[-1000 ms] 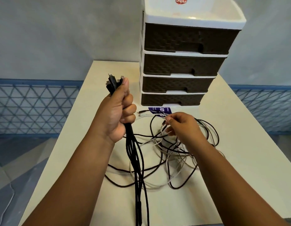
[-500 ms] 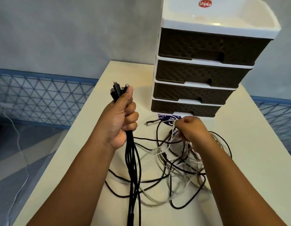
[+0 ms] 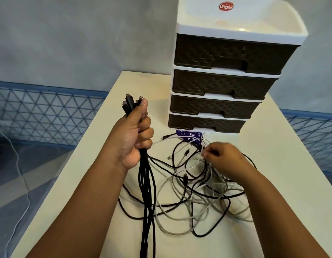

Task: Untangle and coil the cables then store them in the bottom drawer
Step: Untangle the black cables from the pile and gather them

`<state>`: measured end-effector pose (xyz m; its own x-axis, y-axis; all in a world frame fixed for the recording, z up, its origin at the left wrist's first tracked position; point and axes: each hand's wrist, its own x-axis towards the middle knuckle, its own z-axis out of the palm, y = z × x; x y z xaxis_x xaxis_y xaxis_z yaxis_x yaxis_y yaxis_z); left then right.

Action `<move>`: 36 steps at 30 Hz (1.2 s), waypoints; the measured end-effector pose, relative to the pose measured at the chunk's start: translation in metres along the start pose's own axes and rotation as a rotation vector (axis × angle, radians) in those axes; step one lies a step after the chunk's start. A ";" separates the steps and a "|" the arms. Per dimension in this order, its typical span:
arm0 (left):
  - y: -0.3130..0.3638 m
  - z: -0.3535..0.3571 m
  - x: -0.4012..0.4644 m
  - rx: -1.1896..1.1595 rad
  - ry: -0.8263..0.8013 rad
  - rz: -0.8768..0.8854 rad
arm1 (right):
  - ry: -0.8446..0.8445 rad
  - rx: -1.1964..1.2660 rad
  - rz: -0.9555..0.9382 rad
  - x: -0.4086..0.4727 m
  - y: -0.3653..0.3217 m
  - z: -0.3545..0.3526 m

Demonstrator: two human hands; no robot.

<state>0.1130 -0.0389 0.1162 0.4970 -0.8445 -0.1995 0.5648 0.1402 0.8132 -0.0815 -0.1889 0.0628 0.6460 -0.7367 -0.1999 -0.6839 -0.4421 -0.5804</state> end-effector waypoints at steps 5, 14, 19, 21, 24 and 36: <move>-0.002 0.002 -0.001 0.007 -0.006 -0.015 | -0.037 -0.254 -0.165 -0.019 0.005 0.019; -0.003 0.009 -0.005 0.028 -0.013 -0.031 | 0.017 -0.275 -0.194 -0.032 0.006 0.035; -0.004 0.011 -0.007 0.039 -0.018 -0.030 | -0.135 -0.442 -0.185 -0.027 0.005 0.046; -0.004 0.011 -0.008 0.035 -0.021 -0.030 | -0.098 -0.480 -0.213 -0.026 0.004 0.049; -0.002 0.008 -0.010 0.028 -0.025 -0.028 | 0.027 -0.433 -0.267 -0.031 0.003 0.039; 0.002 0.010 -0.018 0.023 -0.030 -0.029 | 0.544 0.093 -0.406 -0.058 -0.039 -0.036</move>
<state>0.0987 -0.0288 0.1265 0.4601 -0.8633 -0.2073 0.5635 0.1036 0.8196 -0.1042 -0.1476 0.1250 0.5659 -0.6850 0.4588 -0.3759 -0.7097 -0.5959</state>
